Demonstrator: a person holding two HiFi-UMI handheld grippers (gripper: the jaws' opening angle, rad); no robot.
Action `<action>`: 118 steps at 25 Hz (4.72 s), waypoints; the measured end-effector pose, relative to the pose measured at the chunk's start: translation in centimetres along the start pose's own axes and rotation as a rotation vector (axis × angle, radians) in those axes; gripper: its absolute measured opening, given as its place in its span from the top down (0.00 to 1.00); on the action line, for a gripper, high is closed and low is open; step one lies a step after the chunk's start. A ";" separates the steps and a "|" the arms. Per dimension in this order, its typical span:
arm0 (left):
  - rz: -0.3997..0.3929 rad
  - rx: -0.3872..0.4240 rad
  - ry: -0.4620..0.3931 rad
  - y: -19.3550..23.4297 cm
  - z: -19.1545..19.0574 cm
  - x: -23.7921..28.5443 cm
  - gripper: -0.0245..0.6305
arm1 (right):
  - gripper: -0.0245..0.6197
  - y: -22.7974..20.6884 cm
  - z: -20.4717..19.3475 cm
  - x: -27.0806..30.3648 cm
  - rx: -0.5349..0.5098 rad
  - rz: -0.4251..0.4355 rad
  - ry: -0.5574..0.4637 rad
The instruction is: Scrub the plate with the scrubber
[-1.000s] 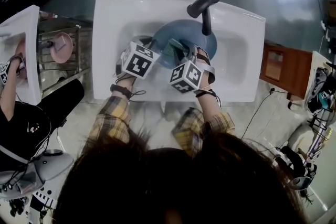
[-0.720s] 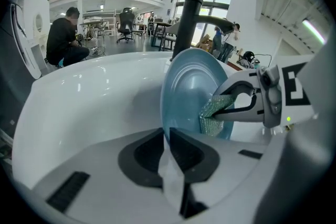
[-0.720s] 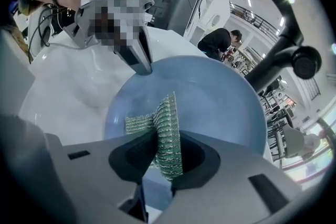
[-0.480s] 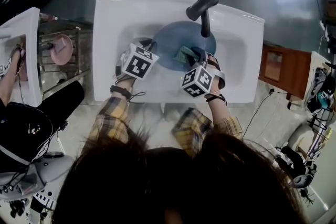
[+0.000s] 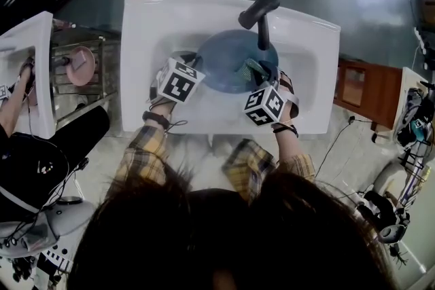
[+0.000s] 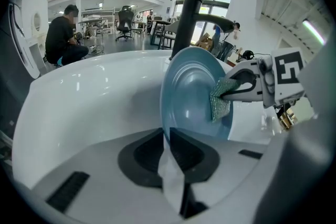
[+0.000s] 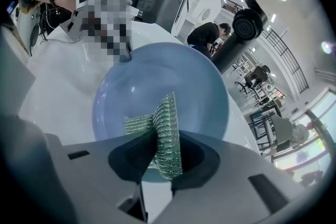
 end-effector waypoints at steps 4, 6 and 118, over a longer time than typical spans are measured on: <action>0.003 -0.003 0.012 -0.2 0.0 0.0 0.91 | 0.80 -1.2 -0.1 -0.6 -0.002 -0.029 0.009; 0.008 -0.001 0.021 -0.2 -0.1 0.1 0.91 | 0.80 -2.0 -0.1 -0.9 -0.008 -0.047 0.006; 0.069 0.068 -0.863 -15.4 27.3 -17.3 0.94 | 0.81 -16.3 15.4 -23.7 0.510 -0.023 -0.928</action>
Point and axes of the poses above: the fingertips, and each gripper's own axes: x forward along the fingers, y to its left, z out of its top, the point moved 4 cm from there along -x, backward along the fingers, and after that the axes turned 15 degrees about -y, right-handed, at the moved point
